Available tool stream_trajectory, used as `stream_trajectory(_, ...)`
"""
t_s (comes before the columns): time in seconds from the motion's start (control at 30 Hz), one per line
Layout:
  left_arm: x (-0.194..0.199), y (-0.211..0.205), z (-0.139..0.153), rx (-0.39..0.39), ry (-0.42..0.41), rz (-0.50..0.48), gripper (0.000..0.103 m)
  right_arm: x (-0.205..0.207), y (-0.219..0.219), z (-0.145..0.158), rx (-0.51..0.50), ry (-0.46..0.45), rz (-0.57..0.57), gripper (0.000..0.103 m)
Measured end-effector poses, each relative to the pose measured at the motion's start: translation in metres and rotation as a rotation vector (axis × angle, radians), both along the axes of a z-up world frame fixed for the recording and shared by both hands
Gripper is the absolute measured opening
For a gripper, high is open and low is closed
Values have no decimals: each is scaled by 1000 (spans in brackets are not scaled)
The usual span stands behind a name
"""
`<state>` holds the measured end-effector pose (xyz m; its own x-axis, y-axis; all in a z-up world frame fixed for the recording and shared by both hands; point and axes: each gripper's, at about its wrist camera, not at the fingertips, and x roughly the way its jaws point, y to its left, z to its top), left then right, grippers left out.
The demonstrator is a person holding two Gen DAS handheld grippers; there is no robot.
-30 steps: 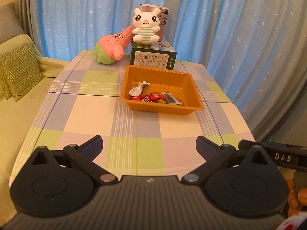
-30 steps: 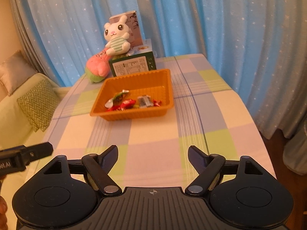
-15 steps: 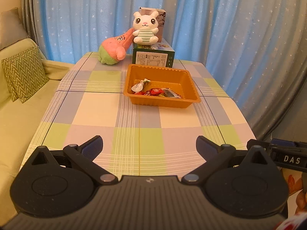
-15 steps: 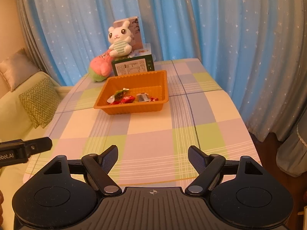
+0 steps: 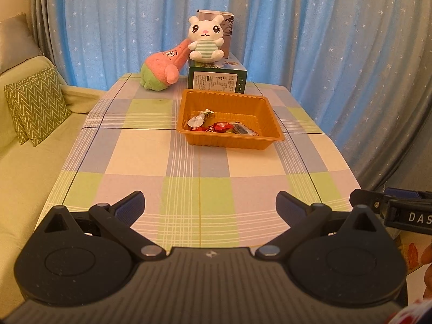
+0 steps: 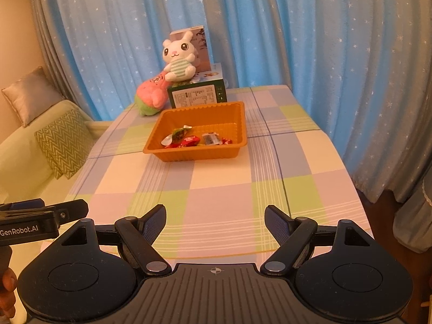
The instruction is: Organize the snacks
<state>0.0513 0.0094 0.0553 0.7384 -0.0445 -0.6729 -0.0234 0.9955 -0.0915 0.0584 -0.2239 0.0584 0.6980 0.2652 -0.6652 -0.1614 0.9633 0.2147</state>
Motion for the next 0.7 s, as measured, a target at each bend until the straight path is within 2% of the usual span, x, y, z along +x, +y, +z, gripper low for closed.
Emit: stream_trajectory(0.7,1,-7,-2,19,4,-2,103,2,4,-1,9,2,15,80)
